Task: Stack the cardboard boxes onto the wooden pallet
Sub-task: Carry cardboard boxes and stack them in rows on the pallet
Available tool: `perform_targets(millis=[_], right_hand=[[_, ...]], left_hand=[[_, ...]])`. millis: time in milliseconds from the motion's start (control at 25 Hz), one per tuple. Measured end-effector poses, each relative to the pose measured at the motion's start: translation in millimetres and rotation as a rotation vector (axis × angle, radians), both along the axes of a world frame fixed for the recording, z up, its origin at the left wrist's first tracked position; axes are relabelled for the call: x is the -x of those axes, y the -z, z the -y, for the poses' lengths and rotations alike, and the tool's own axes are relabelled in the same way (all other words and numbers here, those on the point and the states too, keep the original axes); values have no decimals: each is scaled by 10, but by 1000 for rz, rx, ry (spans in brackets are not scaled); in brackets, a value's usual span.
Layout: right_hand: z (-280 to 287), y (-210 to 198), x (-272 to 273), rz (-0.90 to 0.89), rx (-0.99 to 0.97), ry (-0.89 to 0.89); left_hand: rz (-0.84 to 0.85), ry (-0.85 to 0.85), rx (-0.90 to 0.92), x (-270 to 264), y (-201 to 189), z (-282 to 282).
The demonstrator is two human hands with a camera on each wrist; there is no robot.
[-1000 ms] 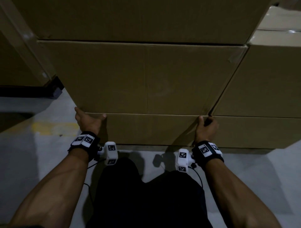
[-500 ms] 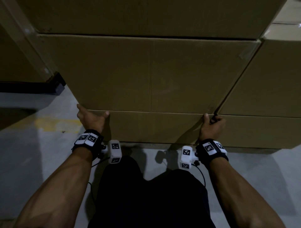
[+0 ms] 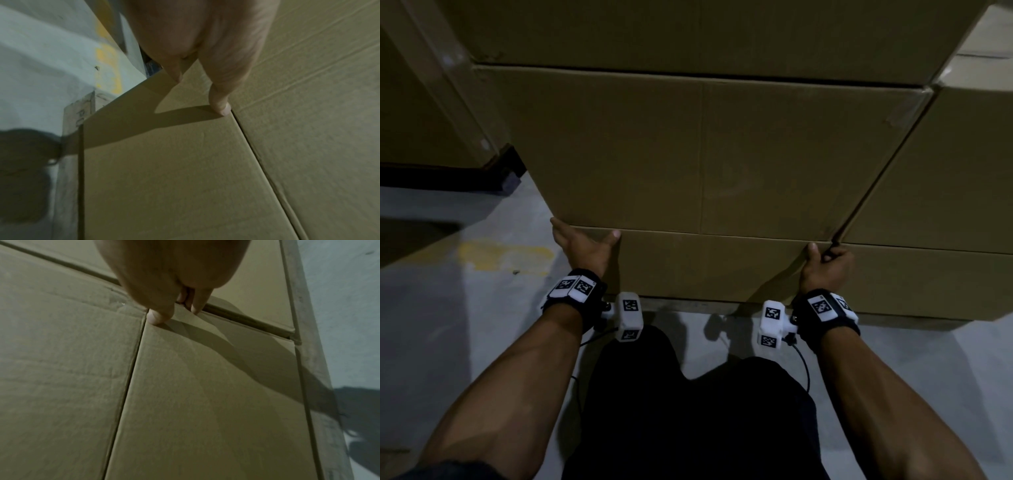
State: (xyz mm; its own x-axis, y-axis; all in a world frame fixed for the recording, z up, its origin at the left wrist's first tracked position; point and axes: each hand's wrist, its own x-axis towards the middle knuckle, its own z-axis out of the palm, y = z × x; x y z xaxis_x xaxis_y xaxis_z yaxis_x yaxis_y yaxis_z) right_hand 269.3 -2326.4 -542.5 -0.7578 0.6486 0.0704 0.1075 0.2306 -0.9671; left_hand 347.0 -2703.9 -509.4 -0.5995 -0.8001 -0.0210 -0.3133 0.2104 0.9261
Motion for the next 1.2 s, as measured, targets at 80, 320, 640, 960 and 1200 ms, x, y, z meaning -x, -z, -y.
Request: perform_targets(millis=[80,320,640,960,1200], right_hand=[[6,-33,-7,5,2,-12],[14,-137,-81,78,42,-72],[-301,-194,-320,160,66,-181],[-1279,-184,-440,238,68,-46],[-2175,-185,-115,211,232,86]], left_hand=[[-2,-6,-1,13,3,-2],[32,12,-35,-7,-60,-191],[28,336,210,-26,-95,-1652],[-75,1055,1190,141,-286,-3059],[-76,1125,1763,701,-185,-3439]])
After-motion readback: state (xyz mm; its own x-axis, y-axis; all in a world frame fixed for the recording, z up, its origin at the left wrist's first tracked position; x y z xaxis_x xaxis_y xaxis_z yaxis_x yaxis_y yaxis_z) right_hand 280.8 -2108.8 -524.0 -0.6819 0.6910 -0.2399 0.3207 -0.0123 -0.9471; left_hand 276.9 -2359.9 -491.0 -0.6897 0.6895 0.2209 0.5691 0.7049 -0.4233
